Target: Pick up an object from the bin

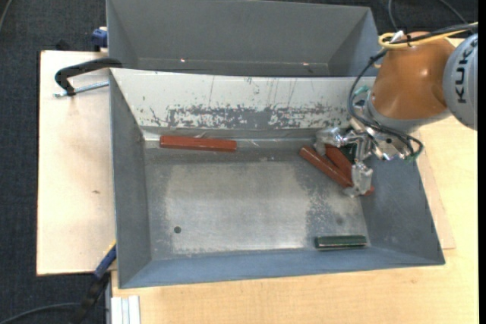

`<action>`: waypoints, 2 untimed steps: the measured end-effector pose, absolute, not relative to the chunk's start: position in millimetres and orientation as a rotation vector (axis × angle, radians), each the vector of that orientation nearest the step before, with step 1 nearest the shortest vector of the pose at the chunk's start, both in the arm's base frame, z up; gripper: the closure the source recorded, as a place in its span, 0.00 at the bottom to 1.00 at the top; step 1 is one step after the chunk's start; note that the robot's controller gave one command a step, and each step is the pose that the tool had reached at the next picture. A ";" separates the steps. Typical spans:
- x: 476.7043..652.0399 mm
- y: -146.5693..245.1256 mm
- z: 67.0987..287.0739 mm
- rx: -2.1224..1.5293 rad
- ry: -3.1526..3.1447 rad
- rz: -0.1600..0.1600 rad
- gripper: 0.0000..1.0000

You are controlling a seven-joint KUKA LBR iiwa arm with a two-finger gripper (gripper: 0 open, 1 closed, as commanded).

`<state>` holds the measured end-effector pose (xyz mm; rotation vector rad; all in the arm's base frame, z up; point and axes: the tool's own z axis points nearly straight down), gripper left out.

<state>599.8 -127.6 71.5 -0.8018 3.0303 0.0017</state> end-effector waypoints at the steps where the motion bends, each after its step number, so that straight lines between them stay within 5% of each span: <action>1: 599.4 -127.0 70.9 -0.806 3.032 0.001 1.00; 2: 534.3 -136.7 103.5 -0.819 3.030 0.000 1.00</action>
Offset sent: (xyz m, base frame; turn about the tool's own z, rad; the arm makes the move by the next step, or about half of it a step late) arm 0.0000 0.0000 0.0000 0.0000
